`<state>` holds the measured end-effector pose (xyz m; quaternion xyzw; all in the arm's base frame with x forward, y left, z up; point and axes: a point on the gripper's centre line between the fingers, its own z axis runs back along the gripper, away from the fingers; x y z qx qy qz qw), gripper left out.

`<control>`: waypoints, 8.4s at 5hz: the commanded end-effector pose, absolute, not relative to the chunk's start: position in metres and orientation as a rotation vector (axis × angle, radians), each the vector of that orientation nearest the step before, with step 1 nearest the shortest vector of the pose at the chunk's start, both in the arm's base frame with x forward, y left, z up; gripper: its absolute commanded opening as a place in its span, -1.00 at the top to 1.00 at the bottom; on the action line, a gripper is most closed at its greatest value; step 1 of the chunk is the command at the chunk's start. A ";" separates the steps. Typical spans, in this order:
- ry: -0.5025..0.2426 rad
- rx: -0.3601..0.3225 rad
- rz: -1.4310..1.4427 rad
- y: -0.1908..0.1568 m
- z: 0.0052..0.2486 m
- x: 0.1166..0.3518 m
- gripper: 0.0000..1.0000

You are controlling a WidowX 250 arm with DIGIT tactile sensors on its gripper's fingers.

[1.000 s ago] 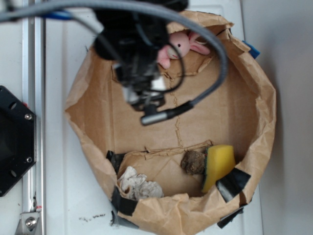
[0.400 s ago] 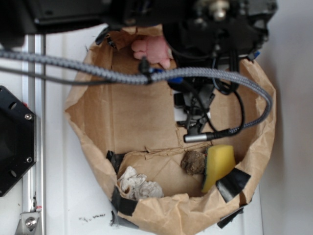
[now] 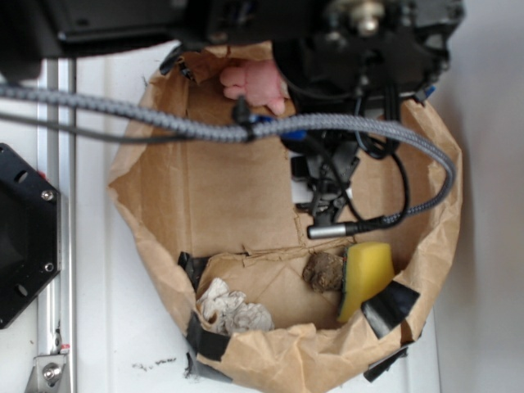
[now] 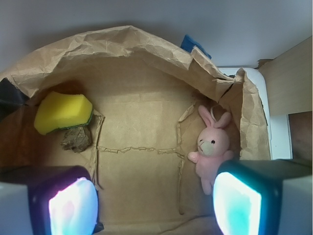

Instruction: Grab the pink bunny.

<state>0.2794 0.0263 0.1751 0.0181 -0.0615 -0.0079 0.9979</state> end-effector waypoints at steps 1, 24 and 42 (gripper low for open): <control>-0.184 -0.053 -0.114 0.009 0.147 0.275 -1.00; -0.002 0.163 -0.061 0.071 0.090 0.255 -1.00; -0.025 0.183 -0.073 0.083 0.072 0.278 1.00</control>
